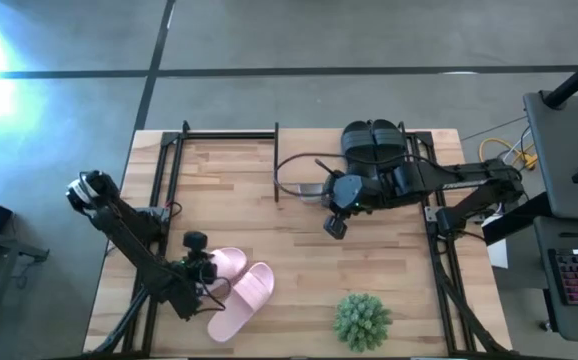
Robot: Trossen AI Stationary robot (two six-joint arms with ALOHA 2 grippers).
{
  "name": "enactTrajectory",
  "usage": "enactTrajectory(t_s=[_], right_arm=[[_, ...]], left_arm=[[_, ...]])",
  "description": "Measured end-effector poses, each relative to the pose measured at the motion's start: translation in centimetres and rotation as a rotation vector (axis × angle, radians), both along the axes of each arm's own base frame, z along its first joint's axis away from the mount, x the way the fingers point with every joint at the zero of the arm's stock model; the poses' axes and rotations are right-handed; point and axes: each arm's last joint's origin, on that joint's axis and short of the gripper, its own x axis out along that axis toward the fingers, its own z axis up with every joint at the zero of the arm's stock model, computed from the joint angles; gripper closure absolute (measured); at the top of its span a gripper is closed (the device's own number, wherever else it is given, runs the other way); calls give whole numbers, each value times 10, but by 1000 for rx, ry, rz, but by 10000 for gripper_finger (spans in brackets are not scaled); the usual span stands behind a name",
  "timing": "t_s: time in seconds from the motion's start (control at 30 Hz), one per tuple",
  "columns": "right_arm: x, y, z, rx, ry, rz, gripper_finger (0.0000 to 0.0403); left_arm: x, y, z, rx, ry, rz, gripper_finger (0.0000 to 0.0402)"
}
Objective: Pick and place slides into the shelf
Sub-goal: Put the left pink slides on the shelf
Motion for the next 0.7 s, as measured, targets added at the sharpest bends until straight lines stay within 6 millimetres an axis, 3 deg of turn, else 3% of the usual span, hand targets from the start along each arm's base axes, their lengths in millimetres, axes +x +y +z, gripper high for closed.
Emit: enactTrajectory(t_s=[0.3, 0.57, 0.7], right_arm=[[-3, 46, 7, -93, -119, 54, 394], [5, 57, -3, -39, -134, -31, 394], [7, 58, -7, -14, -123, -57, 394]], left_arm=[[-27, 36, 52, -106, -168, 151, 401], [-38, 53, 74, -190, -285, 153, 401], [-34, 54, 83, -164, -305, 128, 401]])
